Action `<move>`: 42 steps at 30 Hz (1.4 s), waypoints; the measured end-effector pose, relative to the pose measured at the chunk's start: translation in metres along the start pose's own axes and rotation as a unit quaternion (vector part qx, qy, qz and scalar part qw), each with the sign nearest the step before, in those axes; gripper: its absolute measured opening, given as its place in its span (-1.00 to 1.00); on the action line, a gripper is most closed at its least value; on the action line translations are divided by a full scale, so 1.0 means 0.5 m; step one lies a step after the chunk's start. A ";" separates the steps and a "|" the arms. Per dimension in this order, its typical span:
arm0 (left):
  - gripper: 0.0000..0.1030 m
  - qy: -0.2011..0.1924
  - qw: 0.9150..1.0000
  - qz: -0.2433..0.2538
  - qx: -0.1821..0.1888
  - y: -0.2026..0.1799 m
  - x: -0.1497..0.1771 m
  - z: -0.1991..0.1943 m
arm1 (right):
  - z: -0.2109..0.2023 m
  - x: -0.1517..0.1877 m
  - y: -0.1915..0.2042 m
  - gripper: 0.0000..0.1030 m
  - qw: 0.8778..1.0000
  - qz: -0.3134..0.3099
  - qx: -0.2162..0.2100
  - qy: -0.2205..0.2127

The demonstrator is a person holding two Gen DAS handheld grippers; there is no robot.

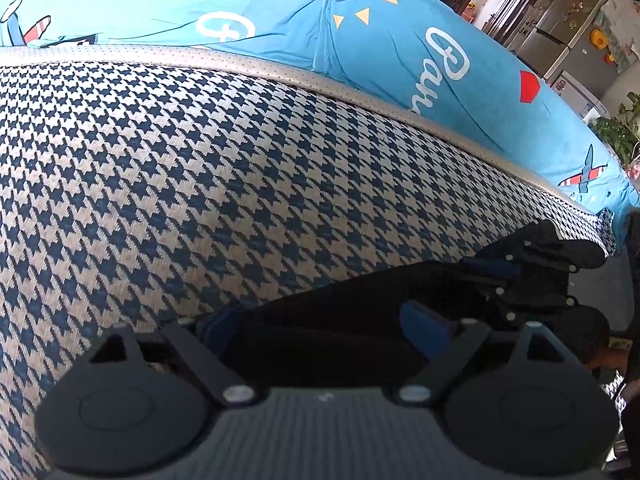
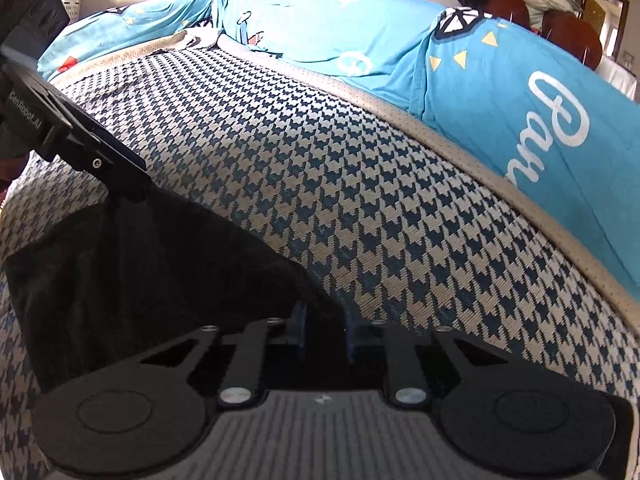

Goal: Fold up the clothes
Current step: 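Release the folded black bundle and lift both tools away from it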

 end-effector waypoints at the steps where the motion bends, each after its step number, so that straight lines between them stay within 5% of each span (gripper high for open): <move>1: 0.73 0.000 1.000 -0.001 0.001 0.000 0.000 0.000 | -0.001 -0.003 -0.001 -0.76 1.000 0.000 0.006 -0.004; 11: 0.73 -0.023 0.999 0.000 -0.026 0.014 -0.013 -0.009 | 0.036 -0.017 -0.023 -0.86 0.995 0.021 0.097 -0.025; 13: 0.74 -0.023 0.999 -0.006 -0.030 0.022 -0.015 -0.009 | 0.035 -0.017 -0.020 -0.72 0.994 0.023 0.100 -0.027; 15: 0.79 -0.024 0.999 -0.014 -0.034 0.032 -0.018 -0.009 | 0.023 -0.019 -0.027 -0.30 0.994 0.041 0.101 -0.021; 19: 0.83 -0.030 0.998 -0.034 -0.047 0.060 -0.030 -0.016 | -0.025 -0.032 -0.015 -0.09 0.992 0.064 0.106 -0.035; 26: 0.86 -0.020 0.997 -0.052 -0.049 0.091 -0.023 -0.020 | -0.084 -0.071 0.125 -0.08 0.994 0.078 0.040 -0.068; 42: 0.88 0.011 0.998 -0.027 -0.051 0.096 0.016 -0.013 | -0.104 -0.049 0.400 -0.07 0.995 0.018 -0.086 -0.035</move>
Point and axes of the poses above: each gripper's, at about its wrist camera, not at the fingertips, and z roughly the way its jaws point, y to its left, x to its underside, the point moved 5 cm from there along z, roughly the way its jaws point, and after that the axes turned 9 degrees about -y, right-handed, at the moved point
